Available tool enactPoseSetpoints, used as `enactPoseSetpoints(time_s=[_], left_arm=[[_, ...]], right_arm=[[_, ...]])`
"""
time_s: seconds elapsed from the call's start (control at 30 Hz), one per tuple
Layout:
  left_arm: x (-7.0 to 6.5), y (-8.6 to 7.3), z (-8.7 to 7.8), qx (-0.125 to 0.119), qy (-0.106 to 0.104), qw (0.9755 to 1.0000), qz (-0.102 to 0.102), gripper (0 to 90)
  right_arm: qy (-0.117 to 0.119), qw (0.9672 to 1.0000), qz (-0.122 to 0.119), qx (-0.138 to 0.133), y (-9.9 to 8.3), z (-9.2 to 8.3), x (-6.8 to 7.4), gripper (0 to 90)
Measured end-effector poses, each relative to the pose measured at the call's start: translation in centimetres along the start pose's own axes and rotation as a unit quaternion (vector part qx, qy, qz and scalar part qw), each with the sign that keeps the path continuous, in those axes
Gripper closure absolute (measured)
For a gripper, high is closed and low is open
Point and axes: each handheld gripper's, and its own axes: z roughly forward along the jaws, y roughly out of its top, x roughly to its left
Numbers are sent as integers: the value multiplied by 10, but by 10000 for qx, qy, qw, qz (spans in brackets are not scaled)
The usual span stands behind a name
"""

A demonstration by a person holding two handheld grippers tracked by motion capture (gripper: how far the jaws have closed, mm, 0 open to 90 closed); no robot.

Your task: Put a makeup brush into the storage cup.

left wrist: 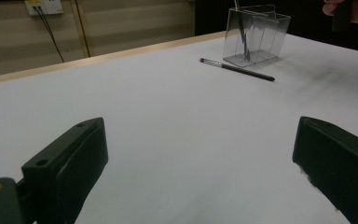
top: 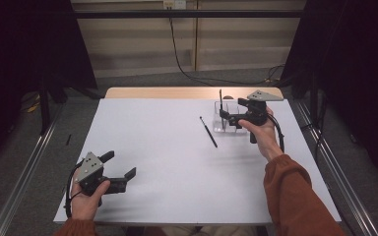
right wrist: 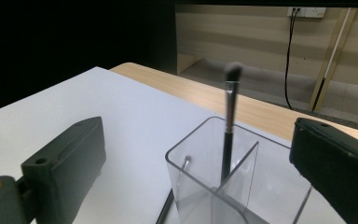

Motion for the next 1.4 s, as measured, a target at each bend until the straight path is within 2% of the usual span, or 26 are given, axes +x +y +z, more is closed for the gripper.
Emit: enactPoseSetpoints(time_s=[0.33, 0.5, 0.77, 1.07, 1.17, 1.33, 1.4], left_arm=[[0, 0, 0, -22, -4, 10000, 20, 32], [-2, 1, -1, -124, 66, 9999, -83, 23], [-3, 2, -1, -162, 20, 9998, -77, 23], [-5, 2, -1, -151, 0, 9999, -66, 23], [-6, 2, -1, -151, -13, 9999, -68, 23], [-7, 3, -1, -150, 3, 9999, -58, 23], [-6, 3, -2, -161, 38, 9999, -48, 23]], right_arm=[[-29, 9999, 73, -76, -7, -18, 0, 15], [28, 9999, 62, -111, -11, -28, 2, 12], [-9, 9996, 177, -224, -17, -47, 3, 12], [-48, 10000, -4, -74, -26, -67, 8, 12], [-72, 9998, -11, -162, -29, -73, 10, 15], [-81, 9998, 24, -160, -33, -81, 16, 16], [-102, 9997, -30, -221, -33, -84, 18, 17]])
